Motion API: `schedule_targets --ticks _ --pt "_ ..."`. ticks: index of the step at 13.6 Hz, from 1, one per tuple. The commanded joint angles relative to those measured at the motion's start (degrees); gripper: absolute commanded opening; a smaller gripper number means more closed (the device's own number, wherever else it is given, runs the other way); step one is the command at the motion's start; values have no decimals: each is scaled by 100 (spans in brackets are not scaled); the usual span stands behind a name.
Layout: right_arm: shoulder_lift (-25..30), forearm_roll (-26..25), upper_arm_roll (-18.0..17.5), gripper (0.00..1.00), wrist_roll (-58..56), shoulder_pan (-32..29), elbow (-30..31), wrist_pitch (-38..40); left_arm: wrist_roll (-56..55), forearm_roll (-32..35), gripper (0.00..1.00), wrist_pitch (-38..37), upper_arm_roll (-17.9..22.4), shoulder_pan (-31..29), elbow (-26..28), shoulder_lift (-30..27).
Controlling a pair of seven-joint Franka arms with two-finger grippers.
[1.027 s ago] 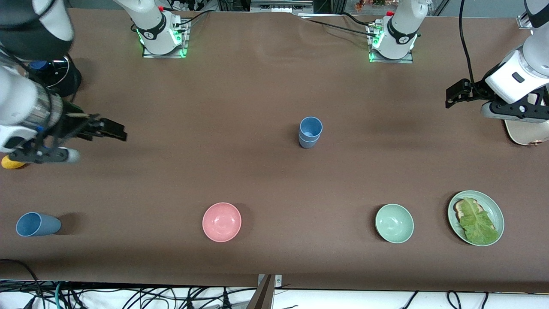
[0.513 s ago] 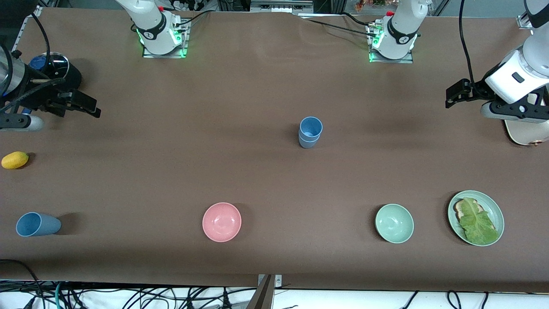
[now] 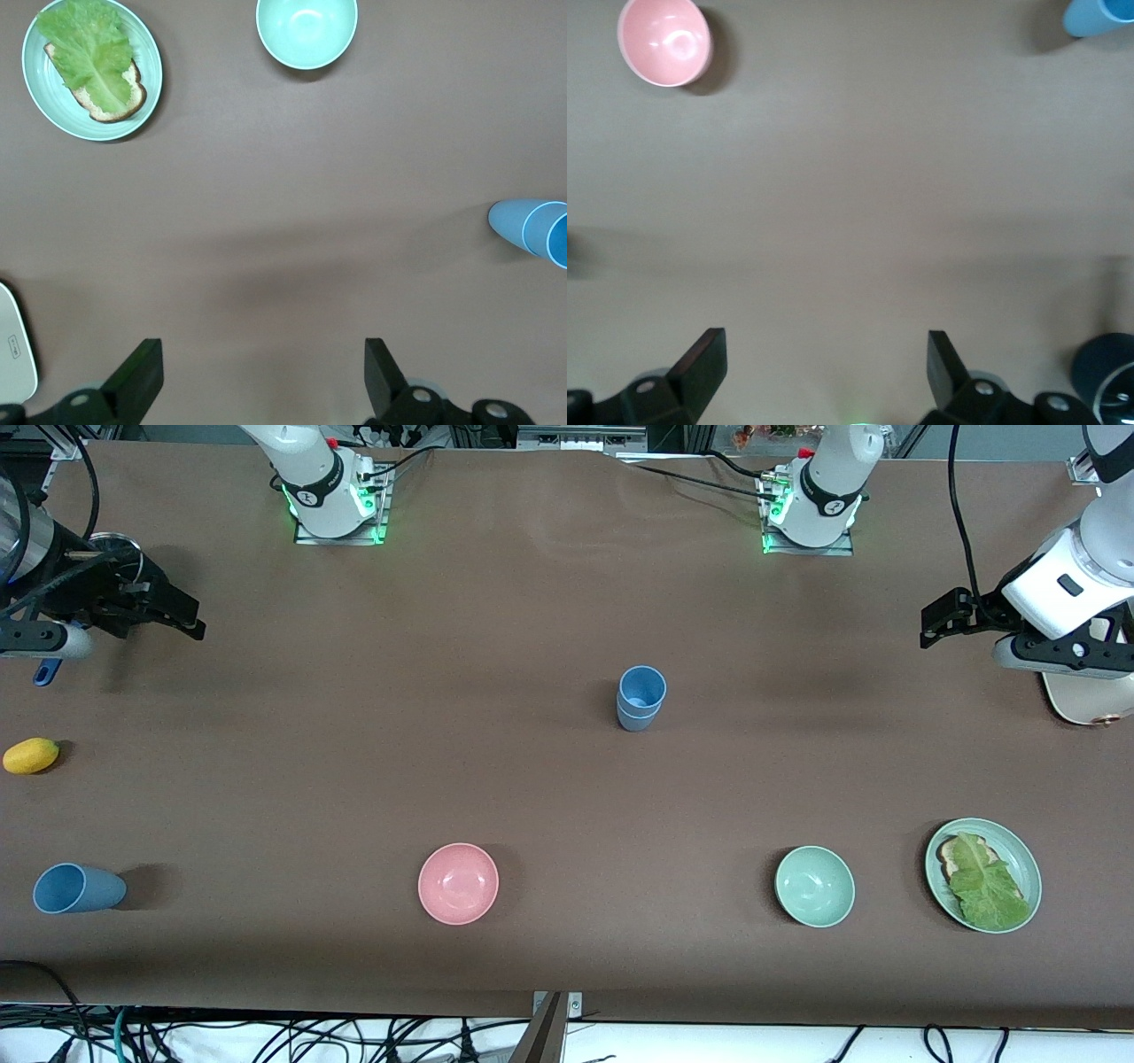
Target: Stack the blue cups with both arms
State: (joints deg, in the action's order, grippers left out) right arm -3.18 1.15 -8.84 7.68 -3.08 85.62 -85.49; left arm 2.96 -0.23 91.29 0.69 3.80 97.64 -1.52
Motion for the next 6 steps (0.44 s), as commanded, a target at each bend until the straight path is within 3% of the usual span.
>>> schedule_targets --ticks 1,6 --pt "142 -168 -74 100 -380 -114 139 24 55 -21 100 -15 19 7 -17 -7" --pt "72 -176 -73 100 -513 -123 -19 93 46 -21 100 -15 28 7 -17 -7"
